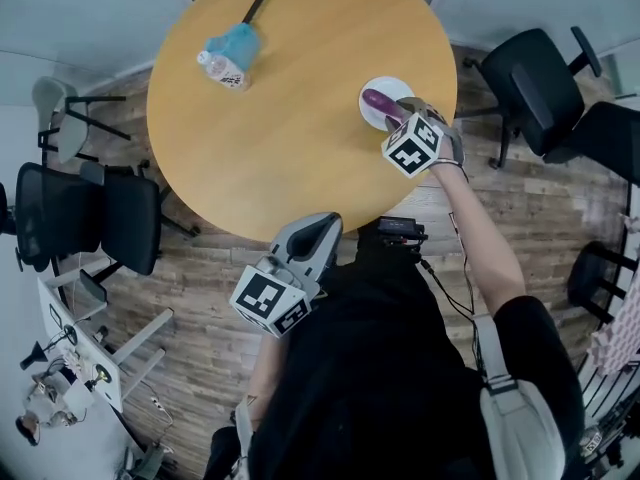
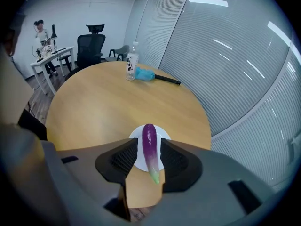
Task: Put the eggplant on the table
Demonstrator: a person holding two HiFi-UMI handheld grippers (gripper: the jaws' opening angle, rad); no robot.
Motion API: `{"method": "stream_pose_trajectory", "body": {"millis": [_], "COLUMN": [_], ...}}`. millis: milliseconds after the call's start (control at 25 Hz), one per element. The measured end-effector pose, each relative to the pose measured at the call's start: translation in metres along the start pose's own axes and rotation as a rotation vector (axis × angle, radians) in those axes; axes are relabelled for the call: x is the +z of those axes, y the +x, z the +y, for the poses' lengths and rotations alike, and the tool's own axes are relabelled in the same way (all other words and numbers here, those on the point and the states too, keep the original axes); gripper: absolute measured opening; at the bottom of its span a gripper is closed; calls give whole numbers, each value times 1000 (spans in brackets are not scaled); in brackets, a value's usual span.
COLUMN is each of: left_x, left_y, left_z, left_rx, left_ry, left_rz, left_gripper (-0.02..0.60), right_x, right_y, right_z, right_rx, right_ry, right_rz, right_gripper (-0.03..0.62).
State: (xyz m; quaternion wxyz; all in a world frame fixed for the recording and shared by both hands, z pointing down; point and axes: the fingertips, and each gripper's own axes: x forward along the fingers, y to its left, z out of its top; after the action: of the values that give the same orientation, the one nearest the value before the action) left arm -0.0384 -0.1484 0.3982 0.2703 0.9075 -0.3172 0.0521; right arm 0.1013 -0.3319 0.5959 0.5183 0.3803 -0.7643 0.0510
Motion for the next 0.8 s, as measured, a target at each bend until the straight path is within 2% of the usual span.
{"method": "stream_pose_trajectory", "body": {"millis": [440,800], "left_x": [-6,-13], "left_y": [-57,-106], "left_z": [16,24], "left_rx": [-138,-208], "left_ry": [82,79], "left_rz": [15,-1], "left_gripper": [15,15], "right_x": [30,53], "right_y": [-79,-131], "right_z": [45,101], "right_rx": [-126,-200], "right_ry": [84,147], "right_rz": [-46,-76], "right_gripper": [78,38]}}
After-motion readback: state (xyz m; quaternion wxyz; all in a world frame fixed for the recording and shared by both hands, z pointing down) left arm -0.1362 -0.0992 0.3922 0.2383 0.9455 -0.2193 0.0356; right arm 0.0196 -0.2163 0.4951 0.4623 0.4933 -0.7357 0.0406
